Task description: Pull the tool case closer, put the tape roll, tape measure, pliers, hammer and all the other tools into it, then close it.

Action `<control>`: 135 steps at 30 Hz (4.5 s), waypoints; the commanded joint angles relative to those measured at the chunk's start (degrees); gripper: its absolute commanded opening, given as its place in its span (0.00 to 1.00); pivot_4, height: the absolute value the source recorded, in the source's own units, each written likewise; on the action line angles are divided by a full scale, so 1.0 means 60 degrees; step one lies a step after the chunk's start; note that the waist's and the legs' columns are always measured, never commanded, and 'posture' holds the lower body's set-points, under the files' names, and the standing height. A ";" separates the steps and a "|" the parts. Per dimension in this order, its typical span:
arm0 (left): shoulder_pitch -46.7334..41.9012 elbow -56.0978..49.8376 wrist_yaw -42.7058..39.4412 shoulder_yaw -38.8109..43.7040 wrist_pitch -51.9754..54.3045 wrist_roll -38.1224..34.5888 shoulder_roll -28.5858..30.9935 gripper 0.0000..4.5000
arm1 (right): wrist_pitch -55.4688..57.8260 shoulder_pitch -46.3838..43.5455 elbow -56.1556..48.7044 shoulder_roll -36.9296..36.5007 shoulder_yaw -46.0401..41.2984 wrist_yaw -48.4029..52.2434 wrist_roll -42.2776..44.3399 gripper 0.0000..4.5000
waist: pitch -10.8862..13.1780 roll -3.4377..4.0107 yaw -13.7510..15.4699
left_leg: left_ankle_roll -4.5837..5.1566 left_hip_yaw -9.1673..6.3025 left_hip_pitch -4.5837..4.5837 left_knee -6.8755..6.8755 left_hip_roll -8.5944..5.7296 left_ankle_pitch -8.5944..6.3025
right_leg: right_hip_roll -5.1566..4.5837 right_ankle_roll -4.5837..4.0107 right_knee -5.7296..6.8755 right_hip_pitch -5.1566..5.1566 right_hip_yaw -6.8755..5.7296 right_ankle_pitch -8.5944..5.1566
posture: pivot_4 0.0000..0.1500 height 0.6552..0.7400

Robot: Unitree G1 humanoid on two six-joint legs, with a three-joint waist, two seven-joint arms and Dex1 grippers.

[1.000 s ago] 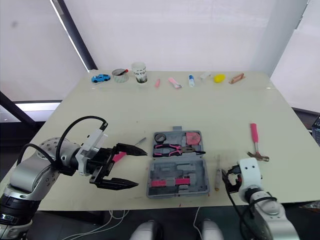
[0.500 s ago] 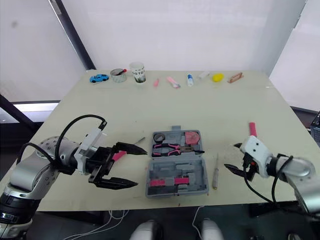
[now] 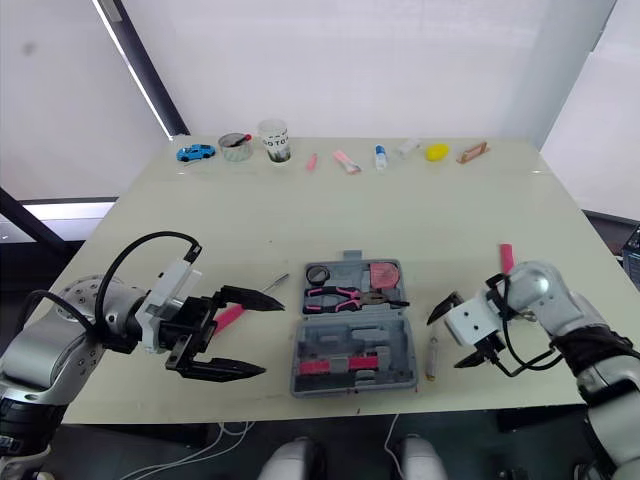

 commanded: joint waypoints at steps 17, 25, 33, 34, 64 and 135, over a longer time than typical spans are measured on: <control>0.1291 -0.1495 0.0991 0.1163 0.0295 -0.0376 0.0301 1.00 | -0.1780 -0.2065 0.3318 0.1651 0.1388 -0.0312 -0.2194 0.52 | 0.0000 -0.0001 -0.0032 | -0.0034 0.0006 0.0057 0.0022 0.0004 0.0024 | 0.0002 -0.0057 0.0085 0.0011 0.0013 -0.0003 | 1.00 1.00; 0.1101 -0.1376 0.0987 0.1010 0.0247 -0.0295 0.0271 1.00 | -0.1303 -0.2350 0.3346 0.1674 0.1729 -0.0415 -0.2957 0.01 | -0.0012 -0.0020 -0.0027 | -0.0046 0.0006 0.0088 0.0024 0.0009 0.0032 | 0.0009 -0.0066 0.0090 0.0038 0.0017 0.0002 | 1.00 1.00; 0.0915 -0.1304 0.0954 0.0785 0.0194 -0.0264 0.0126 1.00 | -0.0890 -0.1954 0.1648 0.0251 0.1754 0.0470 -0.2051 0.01 | 0.0010 0.0016 0.0078 | -0.0048 0.0008 0.0064 0.0025 0.0006 0.0032 | 0.0009 -0.0068 0.0087 0.0028 0.0026 0.0003 | 1.00 1.00; 0.0897 -0.1297 0.0953 0.0767 0.0193 -0.0264 0.0110 1.00 | -0.0676 -0.1831 0.1217 -0.0042 0.1867 0.0489 -0.1816 0.01 | 0.0012 0.0019 0.0098 | -0.0048 0.0008 0.0044 0.0025 0.0003 0.0032 | 0.0007 -0.0067 0.0085 0.0011 0.0027 0.0002 | 1.00 1.00; -0.0033 -0.0689 0.0427 -0.0206 -0.0031 -0.0126 -0.0142 1.00 | 2.1940 0.3247 -0.9756 0.2236 -0.5366 -0.7256 0.1700 0.01 | 0.0017 0.0026 0.0009 | -0.0047 -0.0007 0.0006 0.0011 0.0011 0.0030 | 0.0040 -0.0079 0.0092 -0.0040 0.0038 -0.0009 | 1.00 1.00; -0.0830 0.0501 -0.0041 -0.0124 -0.0318 0.0069 -0.0272 1.00 | 1.2032 0.6209 -0.9205 0.2077 -0.5134 -0.7774 0.4575 0.01 | 0.0012 0.0017 -0.0001 | -0.0044 -0.0014 -0.0005 0.0004 0.0008 0.0029 | 0.0063 -0.0031 0.0090 -0.0049 0.0069 -0.0001 | 1.00 1.00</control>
